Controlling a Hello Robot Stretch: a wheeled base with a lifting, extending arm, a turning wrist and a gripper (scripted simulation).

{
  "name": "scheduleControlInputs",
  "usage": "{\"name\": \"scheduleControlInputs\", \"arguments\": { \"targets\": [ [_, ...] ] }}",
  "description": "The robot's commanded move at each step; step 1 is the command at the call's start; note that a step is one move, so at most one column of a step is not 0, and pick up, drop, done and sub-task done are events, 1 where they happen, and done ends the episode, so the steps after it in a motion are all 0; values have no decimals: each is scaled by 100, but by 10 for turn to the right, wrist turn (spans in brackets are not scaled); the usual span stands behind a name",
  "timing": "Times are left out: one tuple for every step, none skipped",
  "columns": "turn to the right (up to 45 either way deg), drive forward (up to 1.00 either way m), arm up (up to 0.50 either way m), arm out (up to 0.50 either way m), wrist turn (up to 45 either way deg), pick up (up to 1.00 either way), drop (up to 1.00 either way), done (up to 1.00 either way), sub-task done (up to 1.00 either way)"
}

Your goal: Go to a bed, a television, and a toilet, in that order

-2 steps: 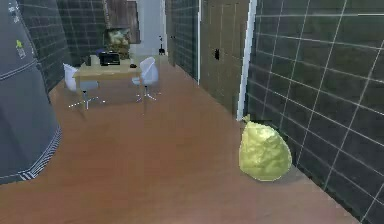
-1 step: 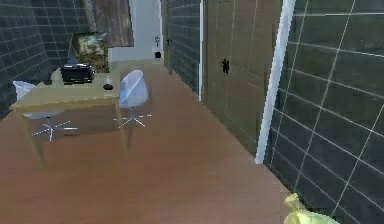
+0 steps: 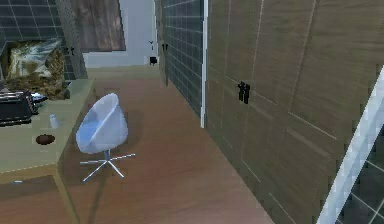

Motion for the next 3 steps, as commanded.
{"name": "scheduleControlInputs", "arguments": {
  "targets": [
    [-30,0,0,0,0,0,0,0,0],
    [0,100,0,0,0,0,0,0,0],
    [0,80,0,0,0,0,0,0,0]
  ]
}}
